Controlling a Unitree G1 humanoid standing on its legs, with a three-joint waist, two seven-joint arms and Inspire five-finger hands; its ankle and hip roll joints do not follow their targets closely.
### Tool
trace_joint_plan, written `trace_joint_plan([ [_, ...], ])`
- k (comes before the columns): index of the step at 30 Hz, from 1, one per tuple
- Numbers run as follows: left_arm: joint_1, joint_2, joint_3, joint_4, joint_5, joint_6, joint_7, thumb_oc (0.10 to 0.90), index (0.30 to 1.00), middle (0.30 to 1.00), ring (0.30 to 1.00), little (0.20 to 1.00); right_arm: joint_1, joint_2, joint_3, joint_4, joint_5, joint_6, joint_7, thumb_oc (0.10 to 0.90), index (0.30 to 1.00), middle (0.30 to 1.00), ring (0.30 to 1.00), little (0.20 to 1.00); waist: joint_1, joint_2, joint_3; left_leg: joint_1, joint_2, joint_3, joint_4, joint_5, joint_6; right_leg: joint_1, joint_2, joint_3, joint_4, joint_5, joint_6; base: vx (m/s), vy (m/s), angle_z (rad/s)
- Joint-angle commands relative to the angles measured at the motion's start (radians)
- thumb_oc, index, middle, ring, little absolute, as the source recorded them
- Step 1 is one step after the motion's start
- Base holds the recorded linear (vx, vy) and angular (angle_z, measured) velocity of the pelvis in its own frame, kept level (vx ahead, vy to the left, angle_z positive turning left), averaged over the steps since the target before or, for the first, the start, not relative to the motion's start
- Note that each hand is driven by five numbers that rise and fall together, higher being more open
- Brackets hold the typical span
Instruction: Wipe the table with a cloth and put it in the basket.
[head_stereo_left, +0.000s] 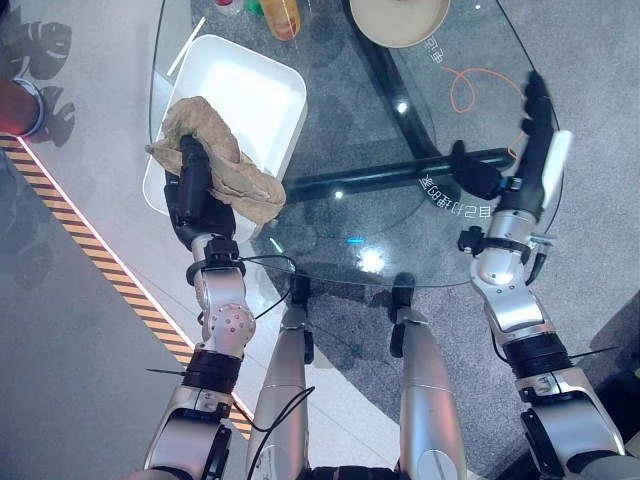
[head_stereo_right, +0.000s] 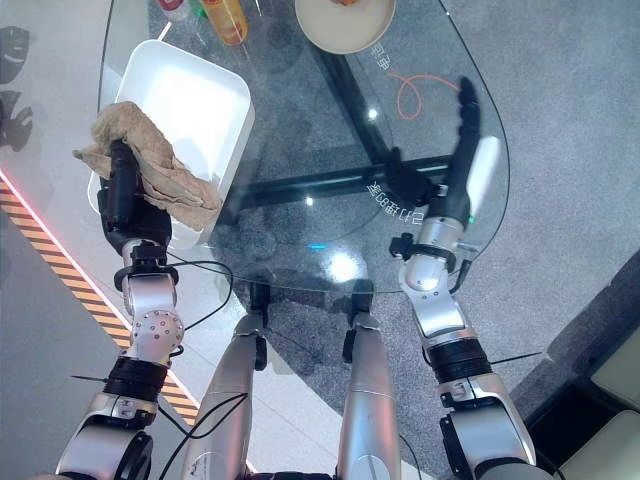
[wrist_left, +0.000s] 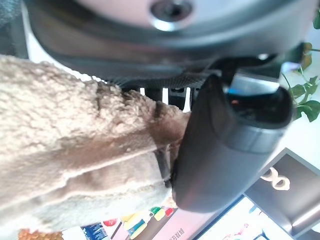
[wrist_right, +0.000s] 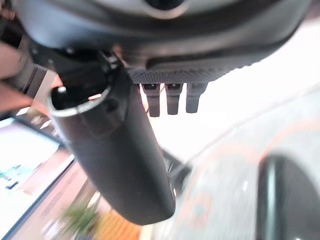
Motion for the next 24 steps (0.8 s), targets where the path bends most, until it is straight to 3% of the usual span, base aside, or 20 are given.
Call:
trace_joint_plan([
  [1, -0.087, 0.088, 0.081, -0.105, 0.076, -0.123, -0.081, 0.1, 0.3, 0.3, 0.3, 0.2, -0.052, -0.078, -0.043, -0.082, 0.02, -0.082, -0.11, 0.8, 0.9, 0.9, 0.9, 0.9, -0.006, -0.013, -0.027, 0.018, -0.051, 0.055, 0.047, -0.071, 0.076, 0.068, 0.04, -0.042, -0.077, 0.028, -0.031, 0.0, 0.0, 0.0],
  [11, -0.147, 0.132, 0.082, -0.015, 0.085, -0.145, -0.065, 0.1, 0.3, 0.3, 0.3, 0.2, -0.072, -0.104, -0.071, 0.229, 0.177, -0.073, -0.232, 0.8, 0.9, 0.9, 0.9, 0.9, 0.0, -0.007, -0.027, 0.018, -0.047, 0.057, 0.046, -0.074, 0.071, 0.076, 0.029, -0.049, -0.094, 0.033, -0.032, 0.0, 0.001, -0.01],
  [16, -0.169, 0.149, 0.08, 0.017, 0.123, -0.156, -0.031, 0.1, 0.3, 0.3, 0.3, 0.2, -0.074, -0.108, -0.079, 0.361, 0.28, -0.096, -0.228, 0.8, 0.9, 0.9, 0.9, 0.9, 0.002, -0.005, -0.027, 0.011, -0.045, 0.059, 0.052, -0.076, 0.069, 0.073, 0.027, -0.051, -0.094, 0.032, -0.035, 0.0, 0.001, -0.01],
  [24, -0.238, 0.212, 0.061, 0.106, 0.3, -0.157, 0.124, 0.1, 0.3, 0.3, 0.3, 0.2, -0.065, -0.117, -0.073, 0.583, 0.349, -0.064, -0.174, 0.8, 0.9, 0.9, 0.9, 0.9, 0.001, -0.001, -0.027, 0.003, -0.038, 0.063, 0.062, -0.086, 0.069, 0.069, 0.029, -0.051, -0.087, 0.022, -0.038, 0.0, 0.0, 0.0],
])
